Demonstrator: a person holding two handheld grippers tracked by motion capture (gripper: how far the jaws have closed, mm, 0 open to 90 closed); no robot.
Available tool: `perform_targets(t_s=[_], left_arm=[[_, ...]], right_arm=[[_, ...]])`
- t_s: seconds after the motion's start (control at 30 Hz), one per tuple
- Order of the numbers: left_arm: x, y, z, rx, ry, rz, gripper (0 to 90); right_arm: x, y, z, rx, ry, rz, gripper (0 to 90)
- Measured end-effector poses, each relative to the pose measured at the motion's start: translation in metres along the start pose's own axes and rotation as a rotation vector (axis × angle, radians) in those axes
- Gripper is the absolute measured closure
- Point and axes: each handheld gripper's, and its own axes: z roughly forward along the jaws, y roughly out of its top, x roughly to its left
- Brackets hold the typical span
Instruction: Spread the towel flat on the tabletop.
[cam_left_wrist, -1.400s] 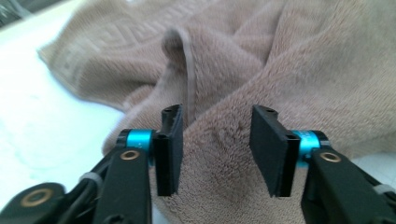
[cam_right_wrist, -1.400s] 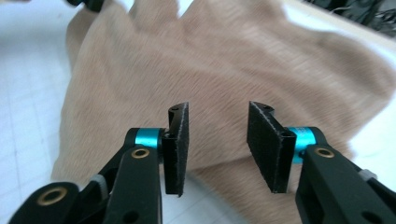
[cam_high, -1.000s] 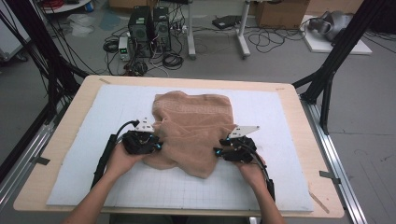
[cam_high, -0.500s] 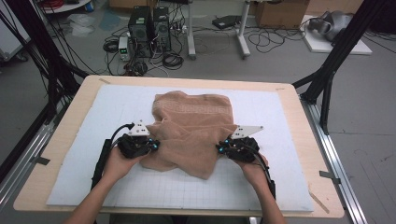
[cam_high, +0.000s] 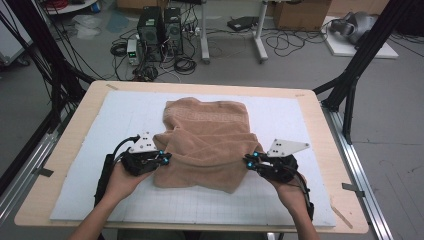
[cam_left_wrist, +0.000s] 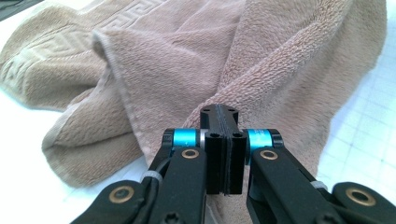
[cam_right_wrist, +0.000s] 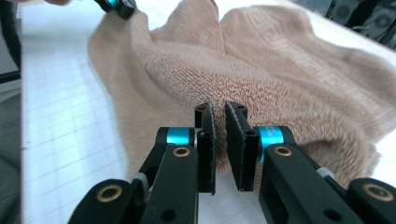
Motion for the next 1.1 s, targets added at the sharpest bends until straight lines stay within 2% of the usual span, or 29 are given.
perform_targets(t_s=[0.13, 0.27, 0.33, 0.43, 0.5, 0.53, 0.57, 0.63, 0.77, 1.03, 1.1], left_arm=[[-0.002, 0.002, 0.005, -0.001, -0.015, -0.004, 85.1], [-0.005, 0.003, 0.012, 0.011, -0.039, -0.002, 73.5], [-0.008, 0.003, 0.018, 0.041, -0.04, 0.019, 67.1], [-0.01, 0.0, 0.03, 0.09, -0.027, 0.027, 58.1], [-0.009, -0.003, 0.04, 0.125, -0.016, 0.026, 57.5], [-0.008, -0.005, 0.044, 0.144, -0.023, 0.022, 59.9], [-0.007, -0.008, 0.049, 0.164, -0.037, 0.016, 64.2], [-0.007, -0.011, 0.053, 0.169, -0.047, 0.011, 73.0], [-0.012, -0.011, 0.046, 0.136, -0.035, 0.033, 82.2], [-0.017, -0.003, 0.011, 0.029, -0.02, 0.045, 84.3], [-0.014, 0.001, 0.002, -0.003, 0.008, 0.037, 84.5]], right_arm=[[0.007, 0.006, -0.017, -0.012, -0.01, -0.032, 83.0], [0.004, 0.007, -0.02, 0.018, -0.019, -0.035, 82.9], [-0.001, 0.001, -0.015, 0.039, -0.026, -0.016, 82.5], [-0.01, -0.011, -0.006, 0.042, -0.011, 0.038, 80.9], [-0.014, -0.018, -0.001, 0.042, -0.001, 0.063, 80.7], [-0.014, -0.02, 0.0, 0.044, -0.002, 0.067, 80.8], [-0.015, -0.023, 0.002, 0.047, 0.004, 0.076, 80.9], [-0.015, -0.026, 0.006, 0.05, 0.009, 0.08, 81.3], [-0.014, -0.026, 0.004, 0.043, 0.013, 0.078, 81.8], [0.002, -0.009, -0.009, 0.011, 0.018, 0.02, 82.1], [0.004, -0.001, -0.008, 0.016, 0.011, -0.001, 82.2]])
